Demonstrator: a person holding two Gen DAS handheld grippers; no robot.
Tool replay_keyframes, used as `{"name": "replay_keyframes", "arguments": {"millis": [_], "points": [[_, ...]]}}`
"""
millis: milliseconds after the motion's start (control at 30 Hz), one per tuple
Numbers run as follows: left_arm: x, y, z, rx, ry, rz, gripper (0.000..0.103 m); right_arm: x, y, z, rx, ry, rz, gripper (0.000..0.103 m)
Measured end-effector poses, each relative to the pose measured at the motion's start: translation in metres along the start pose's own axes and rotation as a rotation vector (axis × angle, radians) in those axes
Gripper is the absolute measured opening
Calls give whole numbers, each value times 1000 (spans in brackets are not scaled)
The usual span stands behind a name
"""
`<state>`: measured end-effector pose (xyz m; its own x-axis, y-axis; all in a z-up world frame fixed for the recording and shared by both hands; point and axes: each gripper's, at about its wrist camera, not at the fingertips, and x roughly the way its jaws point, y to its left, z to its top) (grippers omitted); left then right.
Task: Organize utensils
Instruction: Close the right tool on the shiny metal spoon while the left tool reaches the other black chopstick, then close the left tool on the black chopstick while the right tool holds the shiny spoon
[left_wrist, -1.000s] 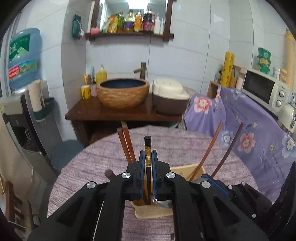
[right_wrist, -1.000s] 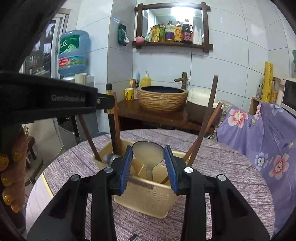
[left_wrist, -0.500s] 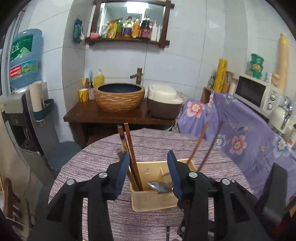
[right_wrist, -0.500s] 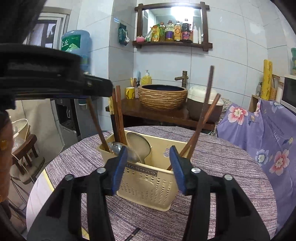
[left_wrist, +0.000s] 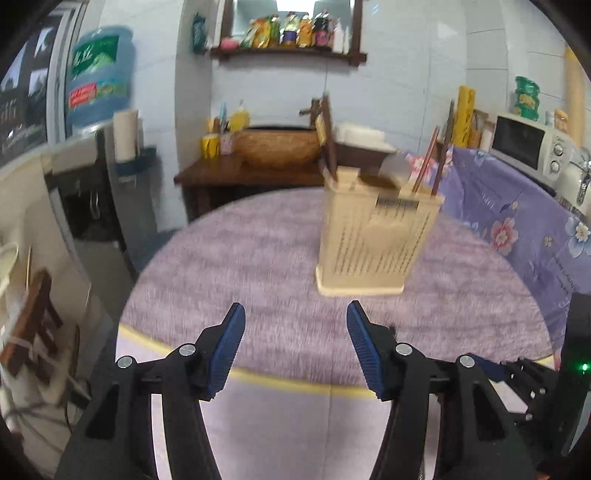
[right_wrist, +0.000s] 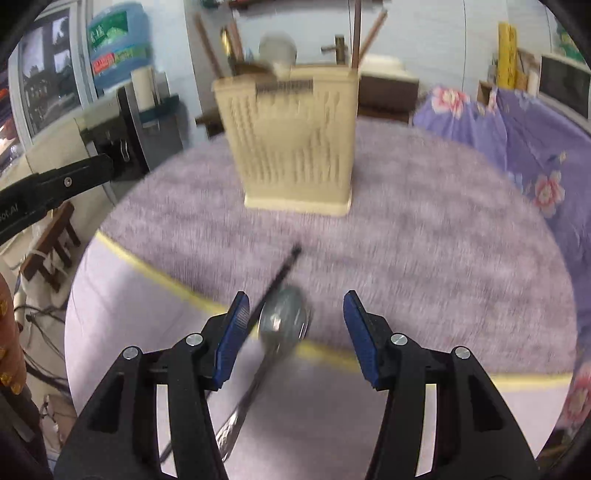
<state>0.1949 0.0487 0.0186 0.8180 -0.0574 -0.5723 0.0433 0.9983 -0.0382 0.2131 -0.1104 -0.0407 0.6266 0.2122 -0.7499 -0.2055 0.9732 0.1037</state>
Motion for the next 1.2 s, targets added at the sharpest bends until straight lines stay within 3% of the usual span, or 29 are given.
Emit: {"name": "replay_keyframes", "arguments": {"millis": [133, 267, 400, 533, 667, 867, 900, 967, 1000, 1033, 1200], "points": [[4, 2, -28, -22, 52, -3, 57, 12, 16, -24, -3, 50, -29, 44], [1, 4, -42, -33, 64, -17, 57, 16, 26, -29, -42, 39, -79, 35], [1, 5, -52, -43, 80, -35, 57, 17, 22, -29, -59, 38, -68, 11], [2, 1, -58, -46, 92, -41, 57, 10, 0, -31, -52, 43, -36, 7], [5, -5, -64, -32, 115, -66, 56, 1, -33, -35, -40, 41, -73, 7], [17, -33, -71, 8, 178, -147, 56, -4, -63, -36, -11, 41, -33, 8], [20, -39, -71, 26, 187, -151, 56, -3, -66, -34, 11, 44, -27, 12], [29, -53, -71, 72, 212, -160, 56, -3, -69, -32, 22, 41, -26, 31], [33, -59, -70, 85, 224, -166, 56, -3, -70, -30, 29, 30, -25, 46], [37, -64, -69, 93, 233, -168, 55, -3, -72, -28, 38, 24, -24, 53], [65, -83, -62, 141, 293, -176, 41, -3, -84, -24, 78, 15, -20, 53]]}}
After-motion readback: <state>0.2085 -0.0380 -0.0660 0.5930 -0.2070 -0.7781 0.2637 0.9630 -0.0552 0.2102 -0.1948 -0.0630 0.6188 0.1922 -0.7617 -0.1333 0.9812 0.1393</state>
